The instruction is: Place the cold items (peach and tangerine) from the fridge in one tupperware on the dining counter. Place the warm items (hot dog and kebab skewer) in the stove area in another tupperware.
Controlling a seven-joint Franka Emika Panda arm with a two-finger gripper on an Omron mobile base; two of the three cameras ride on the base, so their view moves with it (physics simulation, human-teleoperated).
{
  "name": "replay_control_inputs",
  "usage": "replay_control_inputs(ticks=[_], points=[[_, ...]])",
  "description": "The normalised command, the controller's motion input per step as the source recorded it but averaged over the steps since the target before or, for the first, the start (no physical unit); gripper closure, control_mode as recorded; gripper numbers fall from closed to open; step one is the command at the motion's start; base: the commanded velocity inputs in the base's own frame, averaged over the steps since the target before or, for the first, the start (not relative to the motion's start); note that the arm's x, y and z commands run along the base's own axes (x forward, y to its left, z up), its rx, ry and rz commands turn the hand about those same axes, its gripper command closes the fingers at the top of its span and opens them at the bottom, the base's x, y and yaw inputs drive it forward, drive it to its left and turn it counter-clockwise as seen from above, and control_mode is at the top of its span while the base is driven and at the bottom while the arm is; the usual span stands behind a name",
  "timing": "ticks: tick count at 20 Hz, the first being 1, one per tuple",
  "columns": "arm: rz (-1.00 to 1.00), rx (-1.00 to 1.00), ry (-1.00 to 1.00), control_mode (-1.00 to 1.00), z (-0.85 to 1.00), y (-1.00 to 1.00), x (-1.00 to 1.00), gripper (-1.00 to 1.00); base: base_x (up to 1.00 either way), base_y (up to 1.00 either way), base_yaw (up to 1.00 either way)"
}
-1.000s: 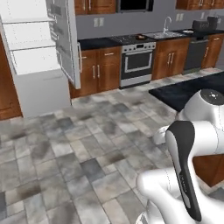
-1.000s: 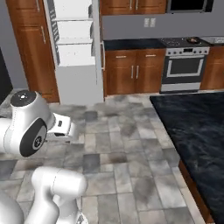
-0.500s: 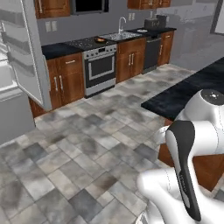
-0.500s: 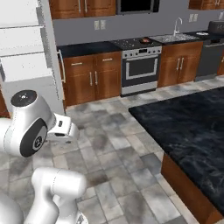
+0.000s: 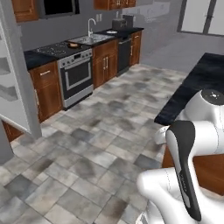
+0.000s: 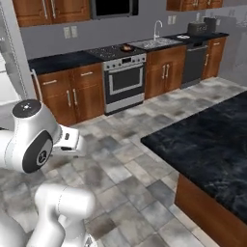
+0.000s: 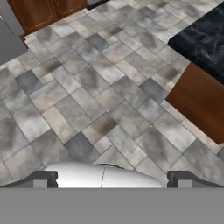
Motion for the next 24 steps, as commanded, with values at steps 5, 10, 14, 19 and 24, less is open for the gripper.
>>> replay_control_inputs(ticks=[5,10,14,19,24], points=[[0.0,0.0,0.0,1.0,0.0,0.0,0.0,-1.0,1.0,0.76,-0.41],[0.0,0.0,0.0,1.0,0.0,0.0,0.0,-1.0,1.0,0.71,-0.39],[0.0,0.0,0.0,1.0,0.0,0.0,0.0,-1.0,1.0,0.4,-0.34],[0.0,0.0,0.0,1.0,0.0,0.0,0.0,-1.0,1.0,0.09,-0.26],[0.0,0.0,0.0,1.0,0.0,0.0,0.0,-1.0,1.0,0.04,-0.17]])
